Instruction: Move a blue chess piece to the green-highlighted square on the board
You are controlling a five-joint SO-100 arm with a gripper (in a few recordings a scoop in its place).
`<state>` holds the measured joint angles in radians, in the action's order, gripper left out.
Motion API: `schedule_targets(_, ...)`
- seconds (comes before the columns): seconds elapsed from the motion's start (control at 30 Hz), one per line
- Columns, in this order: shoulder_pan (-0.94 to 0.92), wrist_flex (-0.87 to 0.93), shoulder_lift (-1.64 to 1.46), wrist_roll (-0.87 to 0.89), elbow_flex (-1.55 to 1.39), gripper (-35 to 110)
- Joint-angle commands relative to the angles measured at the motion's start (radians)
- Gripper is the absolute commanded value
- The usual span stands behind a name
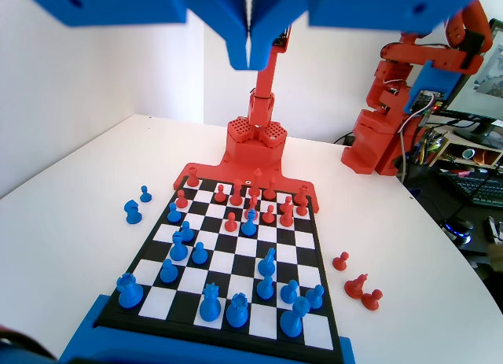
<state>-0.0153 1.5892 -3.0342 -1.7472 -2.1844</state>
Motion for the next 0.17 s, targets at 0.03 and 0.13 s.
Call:
schedule_targets(0.03,-0.017,-0.017,-0.02,-0.003,0.003,2)
schedule_targets(0.13,-0.017,-0.017,-0.02,-0.003,0.003,2)
